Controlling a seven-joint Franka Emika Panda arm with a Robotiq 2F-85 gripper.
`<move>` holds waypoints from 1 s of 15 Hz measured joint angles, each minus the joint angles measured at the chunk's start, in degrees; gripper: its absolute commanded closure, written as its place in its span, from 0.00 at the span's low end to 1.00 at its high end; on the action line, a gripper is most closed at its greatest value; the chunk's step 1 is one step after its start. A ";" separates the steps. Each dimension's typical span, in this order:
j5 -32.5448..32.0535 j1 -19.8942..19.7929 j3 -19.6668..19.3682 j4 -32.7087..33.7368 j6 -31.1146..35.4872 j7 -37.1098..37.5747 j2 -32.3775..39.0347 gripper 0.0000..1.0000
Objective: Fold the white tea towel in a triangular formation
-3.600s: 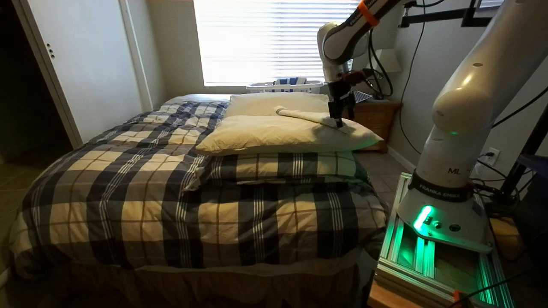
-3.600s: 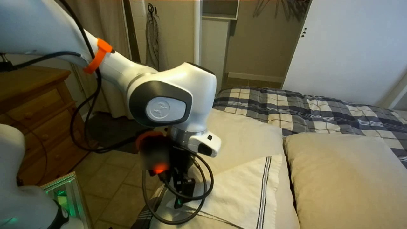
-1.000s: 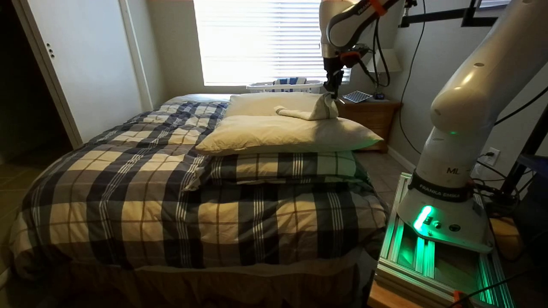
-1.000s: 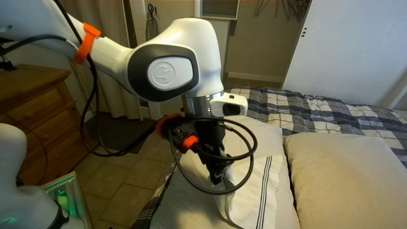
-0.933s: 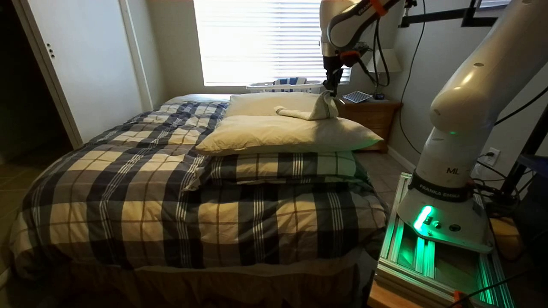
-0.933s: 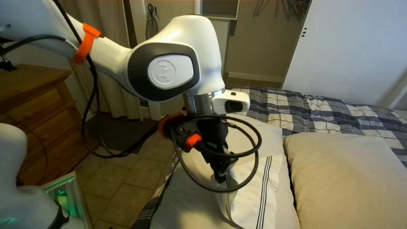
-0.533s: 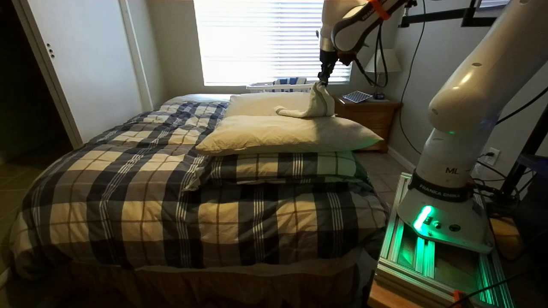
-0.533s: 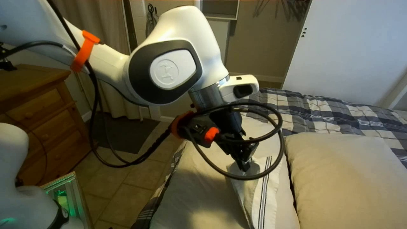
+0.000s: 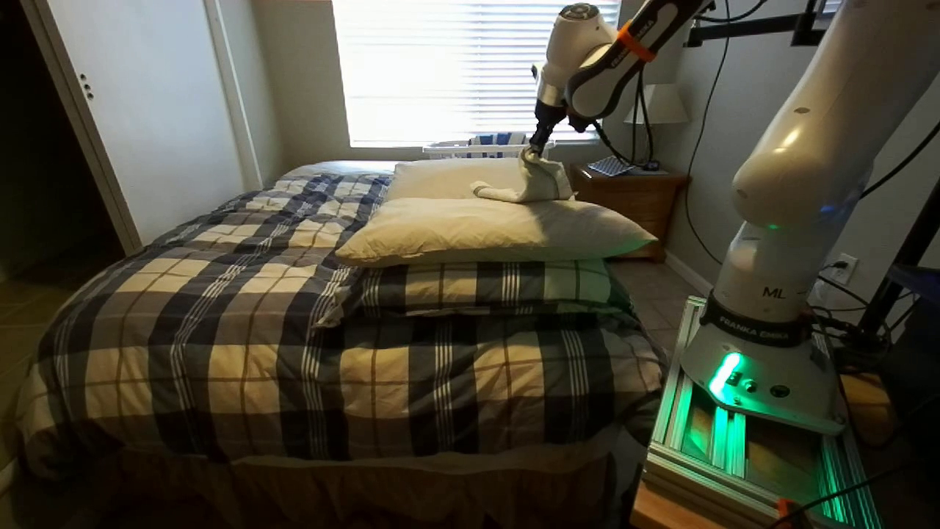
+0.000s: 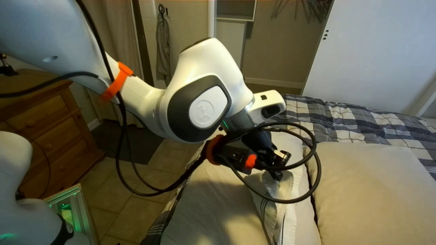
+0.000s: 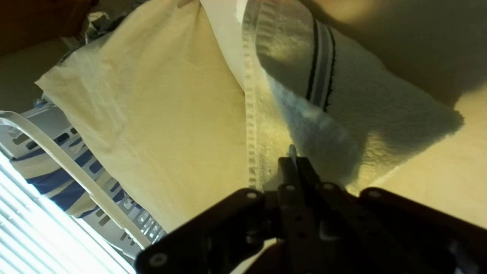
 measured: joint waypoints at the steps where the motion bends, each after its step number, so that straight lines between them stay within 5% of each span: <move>1: 0.00 0.00 -0.17 0.46 1.85 0.00 1.43 0.99; 8: 0.16 0.26 -0.01 4.14 10.45 -0.95 9.80 0.99; 15: 0.21 0.54 0.87 8.44 11.98 -1.59 15.79 0.99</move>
